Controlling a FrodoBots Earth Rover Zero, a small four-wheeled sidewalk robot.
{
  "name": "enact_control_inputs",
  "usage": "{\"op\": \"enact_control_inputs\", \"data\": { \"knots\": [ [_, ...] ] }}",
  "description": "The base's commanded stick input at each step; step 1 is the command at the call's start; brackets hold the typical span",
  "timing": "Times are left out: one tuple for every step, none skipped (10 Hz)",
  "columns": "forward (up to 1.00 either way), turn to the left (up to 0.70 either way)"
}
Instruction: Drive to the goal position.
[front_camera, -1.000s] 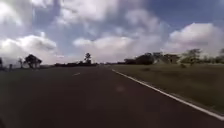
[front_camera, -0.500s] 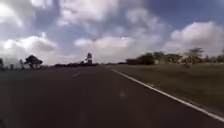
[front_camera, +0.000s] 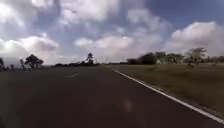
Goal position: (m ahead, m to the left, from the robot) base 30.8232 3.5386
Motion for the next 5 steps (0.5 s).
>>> {"op": "enact_control_inputs", "data": {
  "knots": [
    [1.0, 0.0],
    [1.0, 0.0],
    [1.0, 0.0],
    [1.0, 0.0],
    [1.0, 0.0]
  ]
}}
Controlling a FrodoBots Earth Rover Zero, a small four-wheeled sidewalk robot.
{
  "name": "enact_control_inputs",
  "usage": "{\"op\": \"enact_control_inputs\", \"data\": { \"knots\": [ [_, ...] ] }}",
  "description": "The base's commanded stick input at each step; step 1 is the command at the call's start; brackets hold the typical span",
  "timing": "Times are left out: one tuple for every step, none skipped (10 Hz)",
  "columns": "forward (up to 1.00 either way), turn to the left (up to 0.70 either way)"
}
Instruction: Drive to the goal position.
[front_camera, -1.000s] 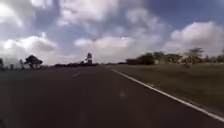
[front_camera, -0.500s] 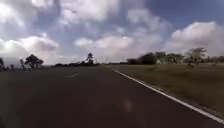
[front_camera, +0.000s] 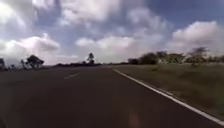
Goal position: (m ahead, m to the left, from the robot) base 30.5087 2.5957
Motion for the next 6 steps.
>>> {"op": "enact_control_inputs", "data": {
  "knots": [
    [1.0, 0.0],
    [1.0, 0.0],
    [1.0, 0.0],
    [1.0, 0.0],
    [1.0, 0.0],
    [1.0, 0.0]
  ]
}}
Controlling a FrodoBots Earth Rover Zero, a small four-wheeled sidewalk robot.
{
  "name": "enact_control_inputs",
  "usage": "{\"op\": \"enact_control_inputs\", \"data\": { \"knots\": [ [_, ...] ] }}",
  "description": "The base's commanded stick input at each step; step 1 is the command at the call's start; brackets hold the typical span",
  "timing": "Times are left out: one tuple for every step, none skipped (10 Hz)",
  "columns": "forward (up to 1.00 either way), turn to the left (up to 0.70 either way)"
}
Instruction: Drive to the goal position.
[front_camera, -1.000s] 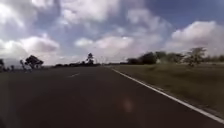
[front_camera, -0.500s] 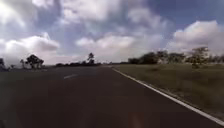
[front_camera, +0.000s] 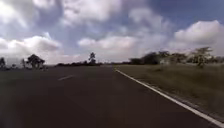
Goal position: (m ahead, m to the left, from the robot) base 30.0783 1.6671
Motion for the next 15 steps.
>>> {"op": "enact_control_inputs", "data": {
  "knots": [
    [1.0, 0.0],
    [1.0, 0.0],
    [1.0, 0.0],
    [1.0, 0.0],
    [1.0, 0.0],
    [1.0, 0.0],
    [1.0, 0.0],
    [1.0, 0.0],
    [1.0, 0.0],
    [1.0, 0.0],
    [1.0, 0.0],
    [1.0, 0.0],
    [1.0, 0.0],
    [1.0, 0.0],
    [1.0, 0.0]
  ]
}}
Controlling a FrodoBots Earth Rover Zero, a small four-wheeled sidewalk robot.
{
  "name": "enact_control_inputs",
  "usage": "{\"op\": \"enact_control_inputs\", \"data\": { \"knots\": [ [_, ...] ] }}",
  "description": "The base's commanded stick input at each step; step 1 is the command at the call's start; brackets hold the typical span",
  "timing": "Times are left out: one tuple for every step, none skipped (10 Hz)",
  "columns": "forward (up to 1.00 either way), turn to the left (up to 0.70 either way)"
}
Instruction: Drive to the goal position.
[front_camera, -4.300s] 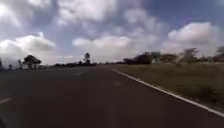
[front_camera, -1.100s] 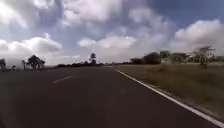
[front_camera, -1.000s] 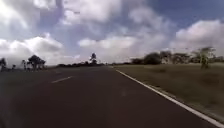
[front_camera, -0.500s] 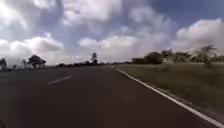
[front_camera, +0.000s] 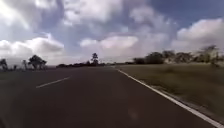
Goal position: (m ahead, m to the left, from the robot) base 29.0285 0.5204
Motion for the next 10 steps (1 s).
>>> {"op": "enact_control_inputs", "data": {
  "knots": [
    [1.0, 0.0],
    [1.0, 0.0],
    [1.0, 0.0],
    [1.0, 0.0],
    [1.0, 0.0],
    [1.0, 0.0],
    [1.0, 0.0],
    [1.0, 0.0],
    [1.0, 0.0],
    [1.0, 0.0]
  ]
}}
